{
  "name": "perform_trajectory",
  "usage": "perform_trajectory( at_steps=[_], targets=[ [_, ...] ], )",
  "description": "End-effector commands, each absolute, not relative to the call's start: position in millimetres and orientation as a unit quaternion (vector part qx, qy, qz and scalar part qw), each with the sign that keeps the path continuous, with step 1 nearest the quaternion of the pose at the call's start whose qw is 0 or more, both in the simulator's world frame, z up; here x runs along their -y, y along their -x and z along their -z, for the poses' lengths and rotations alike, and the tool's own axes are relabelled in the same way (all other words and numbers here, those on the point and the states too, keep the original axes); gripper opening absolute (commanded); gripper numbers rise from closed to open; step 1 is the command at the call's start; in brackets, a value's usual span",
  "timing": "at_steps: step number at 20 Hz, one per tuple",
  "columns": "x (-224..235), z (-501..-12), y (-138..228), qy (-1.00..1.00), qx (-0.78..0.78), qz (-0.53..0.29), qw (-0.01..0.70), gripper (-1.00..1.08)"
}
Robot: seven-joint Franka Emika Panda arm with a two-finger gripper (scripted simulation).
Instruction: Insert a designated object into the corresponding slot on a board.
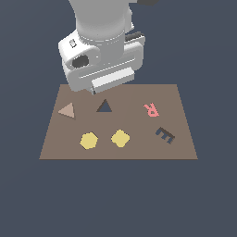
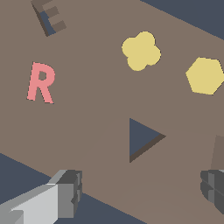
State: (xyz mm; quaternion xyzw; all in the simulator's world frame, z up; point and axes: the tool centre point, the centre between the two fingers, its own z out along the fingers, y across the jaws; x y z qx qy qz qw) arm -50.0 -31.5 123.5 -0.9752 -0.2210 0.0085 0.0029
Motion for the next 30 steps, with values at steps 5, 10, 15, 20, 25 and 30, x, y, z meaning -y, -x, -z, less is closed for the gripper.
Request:
perform_trajectory(
  at_steps=[5,10,15,20,25,30],
  targets=[
    [66,-106,55,0.951,0.309,-0.007,0.002,1.0],
    [94,-93,53,0.926,0.376,-0.005,0.002,1.0],
    [120,-80,48,0.899,0.439,-0.003,0.001,1.0],
    [141,-69,40,0.872,0.49,-0.002,0.001,1.0],
    [156,-60,32,0.849,0.529,-0.001,0.0,1.0],
    [167,-54,25,0.831,0.557,0.0,0.0,1.0]
  ],
)
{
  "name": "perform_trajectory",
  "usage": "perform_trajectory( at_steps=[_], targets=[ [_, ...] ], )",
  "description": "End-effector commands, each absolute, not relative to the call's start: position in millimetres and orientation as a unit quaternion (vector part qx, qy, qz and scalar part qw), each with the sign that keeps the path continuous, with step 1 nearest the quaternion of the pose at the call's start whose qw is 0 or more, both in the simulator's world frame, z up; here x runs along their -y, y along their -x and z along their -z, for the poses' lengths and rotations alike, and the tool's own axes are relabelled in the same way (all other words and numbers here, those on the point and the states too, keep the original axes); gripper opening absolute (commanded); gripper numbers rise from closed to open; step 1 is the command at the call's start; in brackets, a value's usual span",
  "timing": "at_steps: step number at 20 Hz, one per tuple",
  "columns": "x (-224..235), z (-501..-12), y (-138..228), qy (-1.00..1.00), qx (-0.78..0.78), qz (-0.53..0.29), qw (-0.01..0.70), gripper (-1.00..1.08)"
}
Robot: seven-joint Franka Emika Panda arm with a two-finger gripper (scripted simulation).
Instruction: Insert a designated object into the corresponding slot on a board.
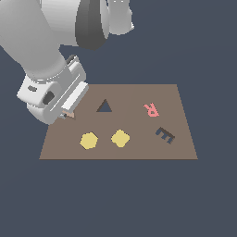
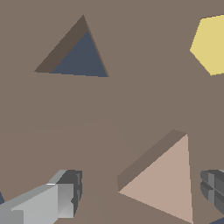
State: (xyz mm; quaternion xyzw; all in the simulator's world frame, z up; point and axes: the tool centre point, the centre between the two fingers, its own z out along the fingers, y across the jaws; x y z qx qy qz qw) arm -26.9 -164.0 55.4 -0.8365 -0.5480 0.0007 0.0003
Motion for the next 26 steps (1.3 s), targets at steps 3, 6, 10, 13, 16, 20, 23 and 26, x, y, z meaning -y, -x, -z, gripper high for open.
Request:
perform_trajectory(
  at_steps=[3,6,10,13,16,20,23,26],
  targets=[
    [171,-51,21,0.824,0.567,0.0,0.0,1.0],
    [173,-50,19,0.819,0.573,0.0,0.0,1.0],
    [173,-50,19,0.818,0.575,0.0,0.0,1.0],
    [173,-50,19,0.819,0.574,0.0,0.0,1.0],
    [173,-46,19,0.819,0.574,0.0,0.0,1.0],
    [173,-34,19,0.819,0.574,0.0,0.0,1.0],
    [173,-30,19,0.819,0.574,0.0,0.0,1.0],
    [173,-30,19,0.819,0.574,0.0,0.0,-1.0]
  ],
)
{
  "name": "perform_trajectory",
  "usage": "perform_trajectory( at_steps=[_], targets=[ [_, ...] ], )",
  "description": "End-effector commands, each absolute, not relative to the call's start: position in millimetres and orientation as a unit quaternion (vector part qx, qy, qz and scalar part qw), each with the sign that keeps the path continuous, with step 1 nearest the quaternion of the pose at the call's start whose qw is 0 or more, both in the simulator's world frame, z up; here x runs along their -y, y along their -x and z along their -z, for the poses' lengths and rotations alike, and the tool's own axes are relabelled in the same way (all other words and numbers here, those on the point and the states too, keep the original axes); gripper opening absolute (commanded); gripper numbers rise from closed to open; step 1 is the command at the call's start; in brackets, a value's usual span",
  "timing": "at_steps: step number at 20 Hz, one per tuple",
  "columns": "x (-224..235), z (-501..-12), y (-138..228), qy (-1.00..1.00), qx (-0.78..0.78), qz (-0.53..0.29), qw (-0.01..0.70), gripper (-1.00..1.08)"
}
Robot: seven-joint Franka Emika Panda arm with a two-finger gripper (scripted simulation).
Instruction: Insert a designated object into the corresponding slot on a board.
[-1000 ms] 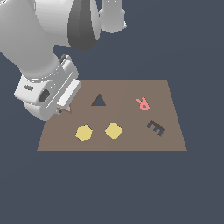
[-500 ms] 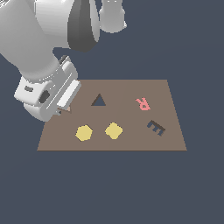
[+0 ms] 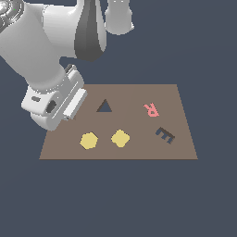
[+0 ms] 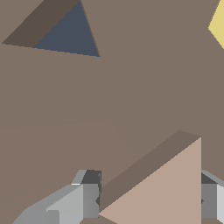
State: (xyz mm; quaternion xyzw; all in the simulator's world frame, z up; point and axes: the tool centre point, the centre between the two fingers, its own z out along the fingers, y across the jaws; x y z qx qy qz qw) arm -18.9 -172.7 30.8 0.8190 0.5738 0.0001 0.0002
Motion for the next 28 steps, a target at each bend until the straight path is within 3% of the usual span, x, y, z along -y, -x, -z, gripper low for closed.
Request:
perform_trajectory(
  at_steps=[1,28],
  targets=[
    [172.6,-30.0,19.1,-0.819,-0.574,0.0,0.0,-1.0],
    [166.3,-34.0,9.4,-0.762,-0.648,0.0,0.0,-1.0]
  ],
)
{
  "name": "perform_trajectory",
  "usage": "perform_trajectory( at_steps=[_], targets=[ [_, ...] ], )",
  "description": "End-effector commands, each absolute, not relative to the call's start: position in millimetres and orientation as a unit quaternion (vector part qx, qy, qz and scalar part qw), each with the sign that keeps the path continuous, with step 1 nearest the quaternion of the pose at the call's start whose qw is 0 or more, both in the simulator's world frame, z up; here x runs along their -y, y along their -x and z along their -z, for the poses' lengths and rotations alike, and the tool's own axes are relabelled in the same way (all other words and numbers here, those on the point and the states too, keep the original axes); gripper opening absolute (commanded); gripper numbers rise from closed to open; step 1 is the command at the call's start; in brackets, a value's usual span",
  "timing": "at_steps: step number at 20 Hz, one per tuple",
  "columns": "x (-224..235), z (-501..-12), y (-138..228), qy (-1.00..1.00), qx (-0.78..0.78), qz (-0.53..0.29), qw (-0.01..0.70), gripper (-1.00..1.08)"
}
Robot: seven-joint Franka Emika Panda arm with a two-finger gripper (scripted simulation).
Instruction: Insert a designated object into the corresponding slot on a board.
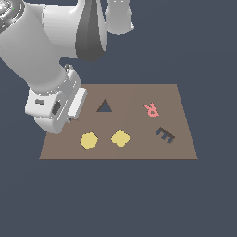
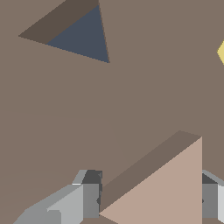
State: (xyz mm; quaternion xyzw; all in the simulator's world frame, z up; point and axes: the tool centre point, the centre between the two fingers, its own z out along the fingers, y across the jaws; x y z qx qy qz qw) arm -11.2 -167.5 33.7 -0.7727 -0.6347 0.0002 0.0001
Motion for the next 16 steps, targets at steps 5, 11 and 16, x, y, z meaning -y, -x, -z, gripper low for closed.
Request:
perform_trajectory(
  at_steps=[5,11,16],
  targets=[
    [160,-35,3,0.713,0.702,0.0,0.0,-1.0],
    [149,-35,-6,0.627,0.779,0.0,0.0,-1.0],
    [136,-36,-11,0.533,0.846,0.0,-0.001,-1.0]
  ],
)
